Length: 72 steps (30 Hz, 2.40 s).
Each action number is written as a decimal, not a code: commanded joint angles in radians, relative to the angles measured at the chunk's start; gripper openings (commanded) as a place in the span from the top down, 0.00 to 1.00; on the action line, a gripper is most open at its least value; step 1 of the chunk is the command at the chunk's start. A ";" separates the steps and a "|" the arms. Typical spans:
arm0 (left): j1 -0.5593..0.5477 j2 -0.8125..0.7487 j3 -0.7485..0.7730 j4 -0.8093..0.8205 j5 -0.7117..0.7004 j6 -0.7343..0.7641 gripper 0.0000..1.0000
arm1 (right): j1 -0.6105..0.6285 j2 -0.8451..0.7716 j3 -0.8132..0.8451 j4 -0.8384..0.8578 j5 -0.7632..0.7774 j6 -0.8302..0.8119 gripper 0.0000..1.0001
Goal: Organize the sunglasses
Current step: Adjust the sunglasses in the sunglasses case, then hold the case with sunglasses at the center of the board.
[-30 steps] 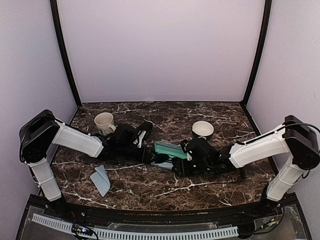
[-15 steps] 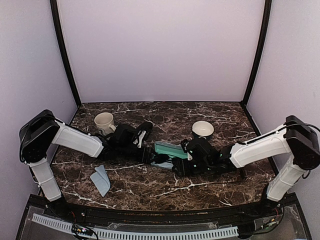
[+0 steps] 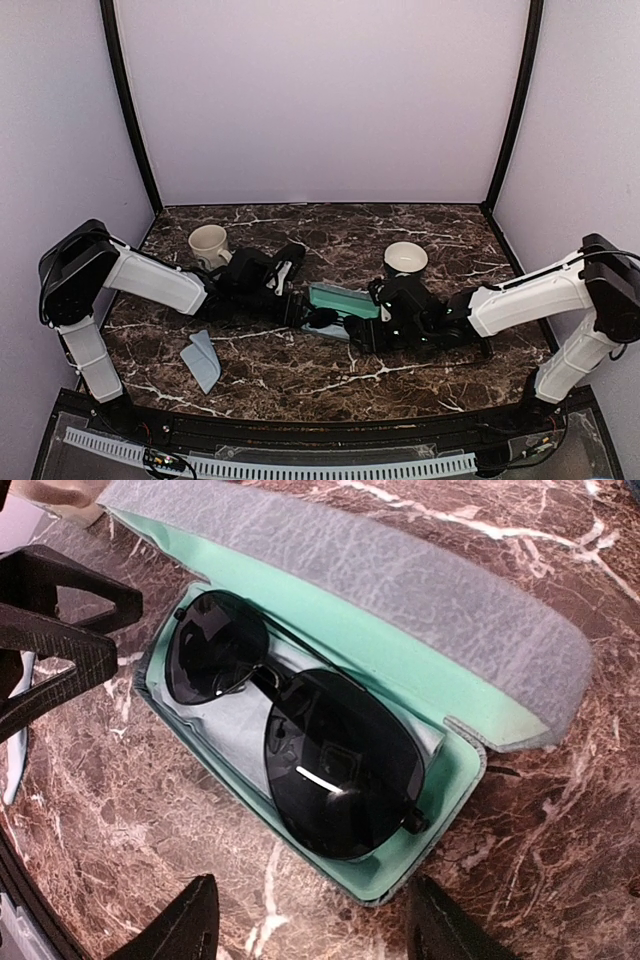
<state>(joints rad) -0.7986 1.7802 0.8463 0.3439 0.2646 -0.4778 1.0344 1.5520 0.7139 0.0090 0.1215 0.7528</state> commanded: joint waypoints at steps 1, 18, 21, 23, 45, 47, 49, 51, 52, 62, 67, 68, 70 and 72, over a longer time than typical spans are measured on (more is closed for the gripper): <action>0.001 -0.039 -0.014 -0.017 -0.025 0.019 0.38 | 0.009 -0.048 -0.010 -0.007 0.043 0.009 0.36; 0.001 -0.133 -0.084 0.012 -0.116 0.043 0.30 | -0.188 -0.254 -0.037 -0.086 -0.026 -0.139 0.27; 0.001 -0.129 -0.083 0.038 -0.096 0.028 0.32 | -0.255 -0.235 0.002 -0.075 -0.119 -0.191 0.25; 0.001 -0.123 -0.076 0.045 -0.085 0.024 0.32 | -0.288 -0.194 0.044 -0.073 -0.175 -0.228 0.25; 0.001 -0.090 -0.151 0.145 -0.071 -0.055 0.47 | -0.336 0.156 0.330 -0.114 -0.529 -0.412 0.44; 0.000 -0.085 -0.156 0.144 -0.072 -0.053 0.47 | -0.336 0.155 0.325 -0.113 -0.529 -0.415 0.47; -0.006 -0.084 -0.159 0.142 -0.074 -0.044 0.47 | -0.335 0.154 0.322 -0.115 -0.528 -0.416 0.49; -0.015 -0.083 -0.159 0.130 -0.083 -0.031 0.47 | -0.334 0.154 0.319 -0.113 -0.530 -0.418 0.52; -0.020 -0.082 -0.159 0.123 -0.087 -0.024 0.47 | -0.333 0.155 0.318 -0.113 -0.529 -0.418 0.53; -0.071 -0.064 -0.132 0.034 -0.153 0.030 0.46 | -0.307 0.155 0.317 -0.118 -0.488 -0.422 0.54; -0.077 -0.033 -0.095 0.006 -0.164 0.041 0.51 | -0.294 0.156 0.321 -0.125 -0.469 -0.426 0.54; -0.078 -0.030 -0.092 0.007 -0.168 0.039 0.53 | -0.293 0.157 0.322 -0.127 -0.466 -0.429 0.54; -0.077 -0.027 -0.089 0.013 -0.172 0.039 0.55 | -0.291 0.156 0.323 -0.130 -0.462 -0.429 0.55; -0.077 -0.027 -0.085 0.014 -0.176 0.038 0.57 | -0.290 0.156 0.322 -0.130 -0.461 -0.429 0.55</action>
<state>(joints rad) -0.8734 1.7512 0.7345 0.3725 0.1104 -0.4526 0.7315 1.7100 1.0286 -0.1272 -0.3492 0.3332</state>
